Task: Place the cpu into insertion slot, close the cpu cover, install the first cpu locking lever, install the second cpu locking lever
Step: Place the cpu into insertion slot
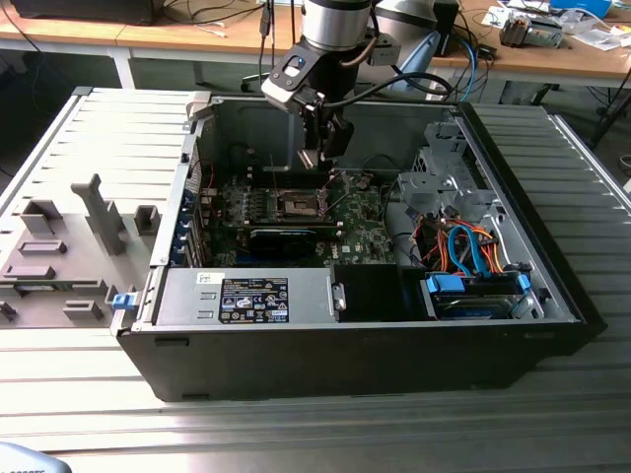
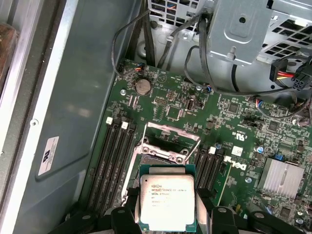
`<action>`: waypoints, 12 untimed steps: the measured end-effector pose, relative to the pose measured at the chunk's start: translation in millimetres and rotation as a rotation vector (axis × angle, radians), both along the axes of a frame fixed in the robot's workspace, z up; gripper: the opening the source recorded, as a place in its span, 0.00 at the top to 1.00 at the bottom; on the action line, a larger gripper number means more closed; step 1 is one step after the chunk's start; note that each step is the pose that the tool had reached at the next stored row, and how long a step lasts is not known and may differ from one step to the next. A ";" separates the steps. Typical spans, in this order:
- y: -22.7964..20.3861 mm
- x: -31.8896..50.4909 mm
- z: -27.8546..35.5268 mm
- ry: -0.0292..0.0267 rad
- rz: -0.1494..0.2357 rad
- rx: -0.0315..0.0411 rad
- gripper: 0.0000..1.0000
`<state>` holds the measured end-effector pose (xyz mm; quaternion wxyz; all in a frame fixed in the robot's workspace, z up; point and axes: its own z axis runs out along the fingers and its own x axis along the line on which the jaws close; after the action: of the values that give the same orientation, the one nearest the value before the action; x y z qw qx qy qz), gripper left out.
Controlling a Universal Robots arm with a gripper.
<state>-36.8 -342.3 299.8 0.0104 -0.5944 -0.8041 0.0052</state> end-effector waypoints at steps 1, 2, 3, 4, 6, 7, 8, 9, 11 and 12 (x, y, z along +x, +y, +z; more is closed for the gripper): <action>0.0 0.0 0.0 0.0000 -0.002 0.0000 0.45; 0.0 0.0 -0.1 0.0000 -0.003 0.0000 0.45; 0.0 0.0 -0.1 0.0000 -0.004 0.0000 0.45; 0.0 0.0 -0.1 0.0000 -0.005 0.0000 0.45; 0.0 0.0 -0.2 0.0000 -0.008 0.0000 0.45; 0.0 0.0 -0.2 0.0000 -0.009 0.0000 0.45; 0.0 0.0 -0.3 0.0000 -0.010 0.0000 0.45; 0.0 0.0 -0.3 0.0000 -0.012 0.0000 0.45; 0.0 0.1 -0.3 0.0000 -0.014 -0.0001 0.45; 0.0 0.0 -0.4 0.0000 -0.016 0.0000 0.45</action>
<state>-36.7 -342.3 299.4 0.0105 -0.6006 -0.7994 0.0051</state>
